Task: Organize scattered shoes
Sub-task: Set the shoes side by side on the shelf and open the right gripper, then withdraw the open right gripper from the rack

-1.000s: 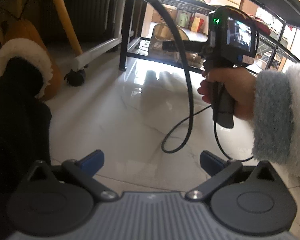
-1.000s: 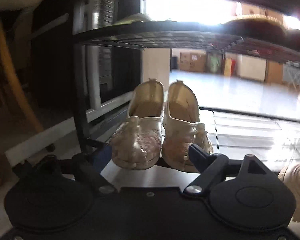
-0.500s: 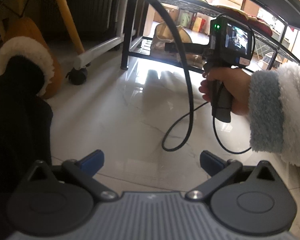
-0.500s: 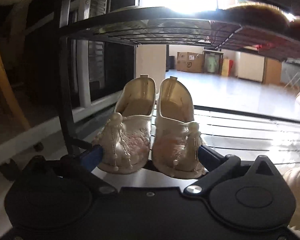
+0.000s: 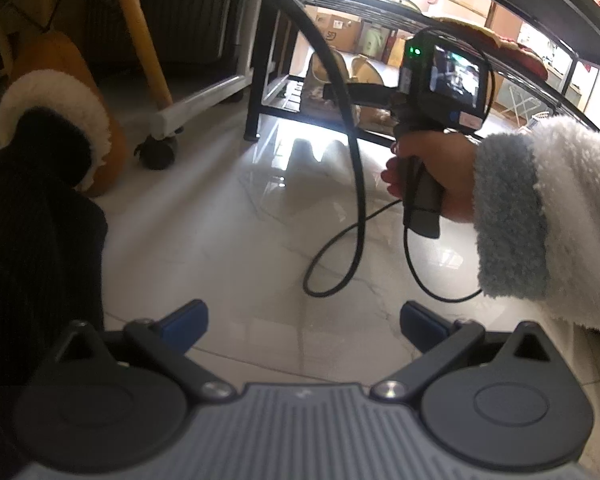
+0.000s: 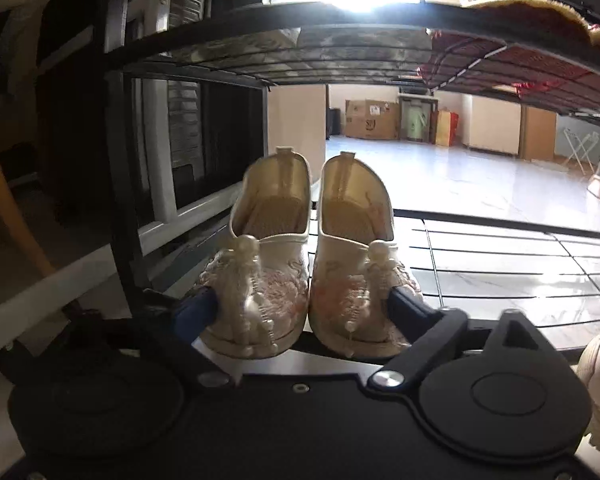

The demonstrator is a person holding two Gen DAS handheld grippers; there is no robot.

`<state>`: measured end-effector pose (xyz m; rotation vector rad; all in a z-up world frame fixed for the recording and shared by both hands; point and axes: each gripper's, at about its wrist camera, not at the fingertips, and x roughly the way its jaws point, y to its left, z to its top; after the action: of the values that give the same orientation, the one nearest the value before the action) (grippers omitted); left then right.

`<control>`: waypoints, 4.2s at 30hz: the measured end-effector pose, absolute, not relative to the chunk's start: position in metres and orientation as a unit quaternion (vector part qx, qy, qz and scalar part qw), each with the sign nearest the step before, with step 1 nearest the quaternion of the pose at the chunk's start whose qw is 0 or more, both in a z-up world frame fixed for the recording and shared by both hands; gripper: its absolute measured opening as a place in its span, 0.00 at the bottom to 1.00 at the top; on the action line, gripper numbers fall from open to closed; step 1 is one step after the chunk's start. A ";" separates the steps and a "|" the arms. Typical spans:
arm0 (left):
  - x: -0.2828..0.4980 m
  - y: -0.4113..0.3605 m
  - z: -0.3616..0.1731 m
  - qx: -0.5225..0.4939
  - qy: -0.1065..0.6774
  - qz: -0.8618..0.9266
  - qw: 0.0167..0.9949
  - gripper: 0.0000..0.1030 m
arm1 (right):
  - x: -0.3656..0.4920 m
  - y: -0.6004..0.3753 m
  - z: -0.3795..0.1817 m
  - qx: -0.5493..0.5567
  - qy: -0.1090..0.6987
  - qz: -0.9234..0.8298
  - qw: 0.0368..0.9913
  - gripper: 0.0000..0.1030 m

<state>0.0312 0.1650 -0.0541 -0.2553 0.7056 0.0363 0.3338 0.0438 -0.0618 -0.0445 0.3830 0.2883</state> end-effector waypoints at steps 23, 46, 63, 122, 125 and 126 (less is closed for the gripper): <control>0.029 0.166 -0.052 -0.126 0.339 0.020 0.932 1.00 | 0.336 0.076 -0.066 -0.025 0.222 0.170 0.960 0.69; 0.029 0.168 -0.051 -0.141 0.342 0.016 0.929 1.00 | 0.384 0.104 -0.079 -0.005 0.264 0.139 0.954 0.74; 0.033 0.168 -0.057 -0.120 0.351 0.018 0.929 1.00 | 0.367 0.023 -0.079 -0.060 0.208 0.102 0.971 0.82; -0.033 0.081 -0.001 0.097 0.237 -0.020 0.967 1.00 | 0.076 -0.165 0.091 0.095 0.187 0.027 0.977 1.00; -0.037 0.065 0.003 0.120 0.230 -0.028 0.965 1.00 | 0.050 -0.201 0.108 0.111 0.157 0.006 0.981 1.00; -0.037 0.059 0.004 0.129 0.228 -0.032 0.965 1.00 | 0.043 -0.210 0.113 0.112 0.148 0.000 0.983 1.00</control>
<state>-0.0374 0.0589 0.0037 0.2605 0.4620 -0.0644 0.0431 -0.2104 0.1131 0.2251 0.2985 0.0010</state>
